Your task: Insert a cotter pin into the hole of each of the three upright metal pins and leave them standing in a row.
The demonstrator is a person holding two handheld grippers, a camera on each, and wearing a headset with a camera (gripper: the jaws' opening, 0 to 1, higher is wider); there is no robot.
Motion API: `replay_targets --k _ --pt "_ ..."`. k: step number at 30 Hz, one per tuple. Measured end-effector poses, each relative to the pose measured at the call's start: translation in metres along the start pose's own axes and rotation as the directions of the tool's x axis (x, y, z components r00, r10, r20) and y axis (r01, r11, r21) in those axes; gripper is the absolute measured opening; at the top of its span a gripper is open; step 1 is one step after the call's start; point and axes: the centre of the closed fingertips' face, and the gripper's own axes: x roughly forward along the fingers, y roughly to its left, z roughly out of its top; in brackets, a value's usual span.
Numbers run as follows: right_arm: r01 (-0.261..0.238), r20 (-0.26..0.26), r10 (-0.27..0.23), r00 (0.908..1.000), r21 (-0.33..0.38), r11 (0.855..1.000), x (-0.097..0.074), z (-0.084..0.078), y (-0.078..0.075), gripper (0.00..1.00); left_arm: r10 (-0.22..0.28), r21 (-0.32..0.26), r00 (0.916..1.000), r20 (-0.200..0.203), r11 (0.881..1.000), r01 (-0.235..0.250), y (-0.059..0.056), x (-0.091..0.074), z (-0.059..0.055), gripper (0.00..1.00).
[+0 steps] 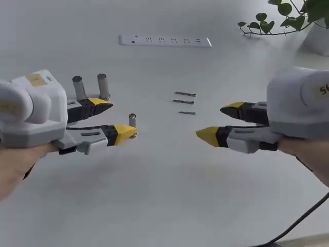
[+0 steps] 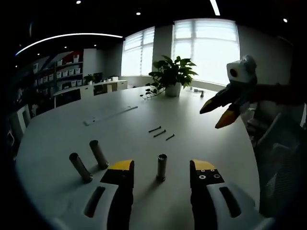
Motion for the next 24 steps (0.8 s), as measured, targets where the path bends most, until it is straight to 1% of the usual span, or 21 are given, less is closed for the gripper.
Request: replay_targets --k 1,2,3,7,9,10,11,13,15,18,21,24 --pt "0.001 0.0 -0.001 1.0 0.0 1.0 0.003 0.001 -0.002 0.41 0.009 -0.009 0.9999 -0.008 1.0 -0.009 0.0 -0.002 -0.001 0.48" --pt "0.003 -0.001 -0.003 1.0 -0.002 1.0 0.006 0.001 -0.009 0.39 0.012 -0.013 0.9999 -0.006 1.0 -0.012 -0.001 -0.004 -0.001 0.5" --pt "0.004 -0.004 -0.004 1.0 -0.004 1.0 0.008 0.001 -0.011 0.36 0.012 -0.016 0.9999 -0.005 1.0 -0.012 -0.002 -0.006 -0.001 0.52" --pt "0.012 -0.048 -0.014 0.9987 -0.04 0.999 0.015 0.003 -0.022 0.31 0.031 -0.036 0.9995 0.004 0.999 -0.03 -0.003 -0.014 0.001 0.58" --pt "0.009 -0.066 -0.012 0.9977 -0.051 0.999 0.019 0.004 -0.026 0.28 0.047 -0.044 0.9989 0.005 0.998 -0.047 -0.001 -0.019 0.001 0.61" --pt "0.009 -0.075 -0.013 0.9971 -0.054 0.998 0.023 0.005 -0.031 0.27 0.059 -0.049 0.9982 0.009 0.997 -0.058 0.0 -0.021 0.002 0.61" --pt "0.005 -0.096 -0.011 0.9953 -0.064 0.998 0.026 0.004 -0.035 0.25 0.073 -0.057 0.9972 0.015 0.996 -0.072 0.002 -0.024 0.003 0.62" --pt "-0.035 -0.11 0.024 0.9936 -0.097 0.995 0.03 0.004 -0.035 0.22 0.11 -0.07 0.9935 0.029 0.992 -0.108 0.008 -0.029 0.005 0.62" --pt "-0.045 -0.115 0.035 0.9928 -0.09 0.995 0.033 0.006 -0.035 0.19 0.139 -0.073 0.99 0.021 0.988 -0.137 0.011 -0.035 0.005 0.63" --pt "-0.073 -0.127 0.061 0.9901 -0.094 0.993 0.038 0.007 -0.035 0.16 0.162 -0.088 0.9864 0.024 0.983 -0.16 0.013 -0.043 0.005 0.64" --pt "-0.082 -0.145 0.066 0.9872 -0.108 0.991 0.042 0.007 -0.036 0.15 0.178 -0.09 0.9838 0.018 0.98 -0.176 0.013 -0.048 0.002 0.65" --pt "-0.099 -0.177 0.074 0.9815 -0.139 0.985 0.048 0.005 -0.037 0.15 0.185 -0.095 0.9827 0.006 0.978 -0.184 0.012 -0.052 -0.002 0.64"
